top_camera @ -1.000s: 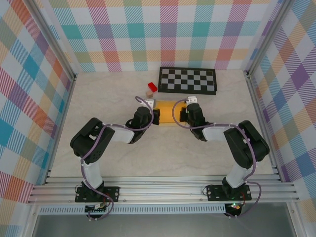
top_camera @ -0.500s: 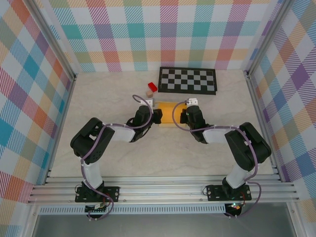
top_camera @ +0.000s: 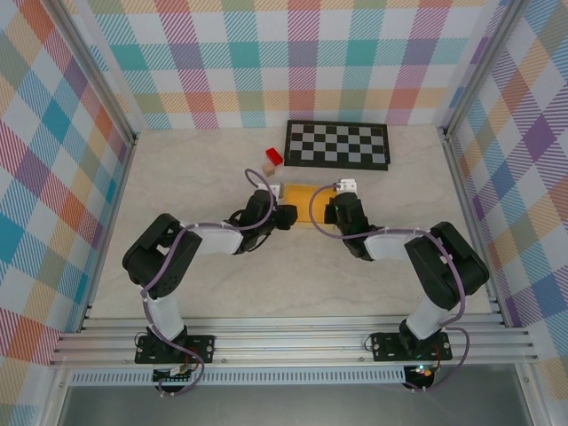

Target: Fold the paper box

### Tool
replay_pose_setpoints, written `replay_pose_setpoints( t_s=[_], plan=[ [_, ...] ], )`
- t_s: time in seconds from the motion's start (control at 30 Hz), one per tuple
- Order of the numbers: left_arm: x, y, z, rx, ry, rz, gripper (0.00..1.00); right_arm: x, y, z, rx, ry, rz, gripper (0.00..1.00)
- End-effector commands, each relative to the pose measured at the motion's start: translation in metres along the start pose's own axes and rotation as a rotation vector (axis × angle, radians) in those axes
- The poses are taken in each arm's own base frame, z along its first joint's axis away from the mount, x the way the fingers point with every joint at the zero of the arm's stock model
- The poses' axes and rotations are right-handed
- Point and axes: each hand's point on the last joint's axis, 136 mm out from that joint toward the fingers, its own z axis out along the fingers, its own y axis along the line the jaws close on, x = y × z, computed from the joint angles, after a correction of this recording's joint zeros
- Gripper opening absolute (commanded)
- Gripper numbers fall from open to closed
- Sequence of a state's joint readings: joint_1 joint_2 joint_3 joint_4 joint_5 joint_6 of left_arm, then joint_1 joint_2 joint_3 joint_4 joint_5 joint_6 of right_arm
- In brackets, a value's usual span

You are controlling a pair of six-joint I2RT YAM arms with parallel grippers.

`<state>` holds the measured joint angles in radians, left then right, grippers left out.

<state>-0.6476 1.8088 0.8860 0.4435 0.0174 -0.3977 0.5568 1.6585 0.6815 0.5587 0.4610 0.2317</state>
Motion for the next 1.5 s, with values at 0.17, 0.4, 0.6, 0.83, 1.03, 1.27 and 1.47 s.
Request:
replay_pose_setpoints(
  t_s=[0.17, 0.4, 0.6, 0.83, 1.03, 1.27, 1.47],
  plan=[
    [0.014, -0.002, -0.051, -0.040, 0.134, 0.088, 0.45, 0.053, -0.020, -0.006, 0.076, 0.158, -0.043, 0.00],
    [-0.048, -0.001, -0.118, -0.076, 0.078, 0.061, 0.55, 0.054, -0.021, -0.007, 0.075, 0.164, -0.076, 0.00],
    [-0.122, -0.024, -0.119, 0.021, 0.095, -0.105, 0.87, 0.055, -0.020, -0.007, 0.068, 0.169, -0.114, 0.00],
    [-0.140, -0.023, -0.054, -0.006, 0.207, -0.318, 0.92, 0.055, -0.019, -0.007, 0.066, 0.171, -0.136, 0.00],
    [-0.108, -0.033, -0.022, -0.046, 0.305, -0.304, 0.88, 0.055, -0.019, -0.006, 0.064, 0.172, -0.142, 0.00],
    [-0.077, -0.037, -0.009, -0.062, 0.362, -0.291, 0.71, 0.058, -0.016, -0.006, 0.060, 0.177, -0.141, 0.00],
    [-0.050, -0.041, -0.009, -0.072, 0.412, -0.280, 0.58, 0.062, -0.014, -0.008, 0.062, 0.185, -0.140, 0.00]
  ],
)
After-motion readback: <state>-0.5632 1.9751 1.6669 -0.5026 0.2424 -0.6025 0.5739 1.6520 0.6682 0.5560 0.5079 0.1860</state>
